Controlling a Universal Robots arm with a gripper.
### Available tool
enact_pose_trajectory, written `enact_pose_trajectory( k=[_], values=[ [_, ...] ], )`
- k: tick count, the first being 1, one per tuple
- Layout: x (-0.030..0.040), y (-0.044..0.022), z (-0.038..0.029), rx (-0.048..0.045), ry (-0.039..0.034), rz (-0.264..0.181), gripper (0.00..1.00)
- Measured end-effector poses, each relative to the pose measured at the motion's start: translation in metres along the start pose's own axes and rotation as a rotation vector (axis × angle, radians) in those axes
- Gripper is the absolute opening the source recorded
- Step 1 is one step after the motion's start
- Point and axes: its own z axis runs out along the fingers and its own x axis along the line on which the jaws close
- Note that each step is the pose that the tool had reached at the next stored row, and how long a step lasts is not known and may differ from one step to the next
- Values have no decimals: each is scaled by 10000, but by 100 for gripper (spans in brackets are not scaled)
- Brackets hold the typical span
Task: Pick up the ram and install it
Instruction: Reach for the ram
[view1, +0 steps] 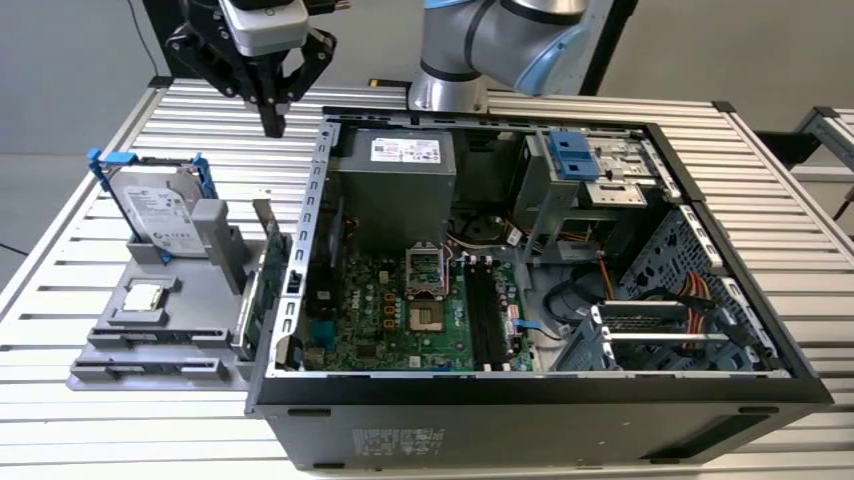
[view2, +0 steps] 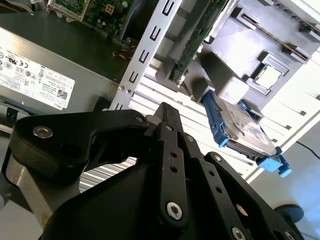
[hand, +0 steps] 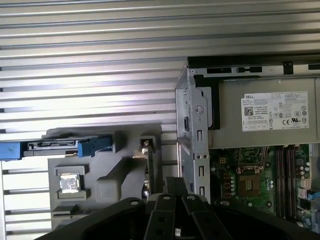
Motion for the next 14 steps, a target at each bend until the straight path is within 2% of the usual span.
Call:
enact_pose_trajectory(
  k=[8, 14],
  values=[
    [89, -6, -2, 0, -1, -1, 0],
    [193, -14, -4, 1, 0, -1, 0]
  ],
)
